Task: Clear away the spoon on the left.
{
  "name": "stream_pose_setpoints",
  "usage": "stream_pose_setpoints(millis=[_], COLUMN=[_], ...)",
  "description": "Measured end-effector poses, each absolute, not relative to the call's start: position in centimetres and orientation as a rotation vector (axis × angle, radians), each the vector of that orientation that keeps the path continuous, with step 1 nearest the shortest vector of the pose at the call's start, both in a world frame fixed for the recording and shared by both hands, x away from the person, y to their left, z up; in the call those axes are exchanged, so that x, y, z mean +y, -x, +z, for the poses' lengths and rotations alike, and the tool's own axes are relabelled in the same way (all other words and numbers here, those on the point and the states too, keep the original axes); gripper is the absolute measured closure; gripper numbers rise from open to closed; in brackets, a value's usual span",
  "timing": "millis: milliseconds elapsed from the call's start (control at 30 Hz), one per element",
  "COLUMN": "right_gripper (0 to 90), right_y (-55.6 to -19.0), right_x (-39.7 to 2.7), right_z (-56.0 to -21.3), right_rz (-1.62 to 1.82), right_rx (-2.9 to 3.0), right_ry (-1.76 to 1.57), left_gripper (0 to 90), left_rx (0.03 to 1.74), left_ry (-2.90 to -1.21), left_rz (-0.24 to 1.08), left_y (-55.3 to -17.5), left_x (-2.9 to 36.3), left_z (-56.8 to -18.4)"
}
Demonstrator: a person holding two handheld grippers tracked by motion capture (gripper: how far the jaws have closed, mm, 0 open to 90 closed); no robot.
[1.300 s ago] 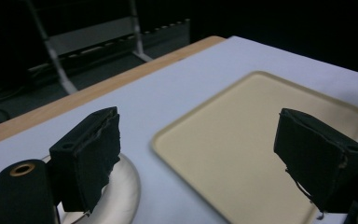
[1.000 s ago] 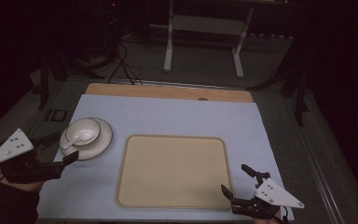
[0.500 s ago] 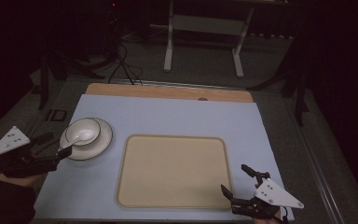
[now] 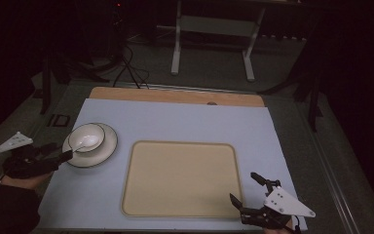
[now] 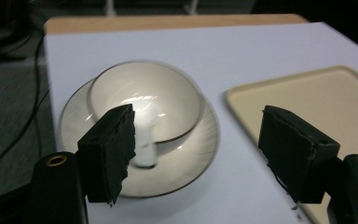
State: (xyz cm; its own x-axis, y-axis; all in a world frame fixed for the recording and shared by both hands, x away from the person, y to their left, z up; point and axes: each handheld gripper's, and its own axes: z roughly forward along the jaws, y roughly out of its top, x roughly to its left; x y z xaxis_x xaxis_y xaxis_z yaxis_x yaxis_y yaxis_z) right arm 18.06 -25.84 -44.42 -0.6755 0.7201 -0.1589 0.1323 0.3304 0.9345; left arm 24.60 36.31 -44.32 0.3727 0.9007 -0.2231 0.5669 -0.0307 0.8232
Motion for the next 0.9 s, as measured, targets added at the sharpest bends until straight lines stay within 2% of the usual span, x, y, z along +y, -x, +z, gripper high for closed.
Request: stream_pose_setpoints(millis=[567,833,900], right_gripper=[12.5,12.6,12.6], right_y=[-18.1,-18.2,-18.2], right_x=[-25.8,-25.7,-25.7], right_z=[-44.5,-44.6,-44.6], right_rz=[1.355,1.345,1.345], right_rx=[2.043,2.056,2.056], right_ry=[-0.747,-0.747,-0.746], left_gripper=[30.5,37.7,41.9], left_rx=[1.496,1.55,1.552], left_ry=[-1.629,-1.604,-1.606], left_rz=[0.334,0.255,0.249], left_y=[-26.5,-27.5,-27.6], left_x=[37.6,38.0,38.0], left_z=[-47.1,-48.3,-48.5])
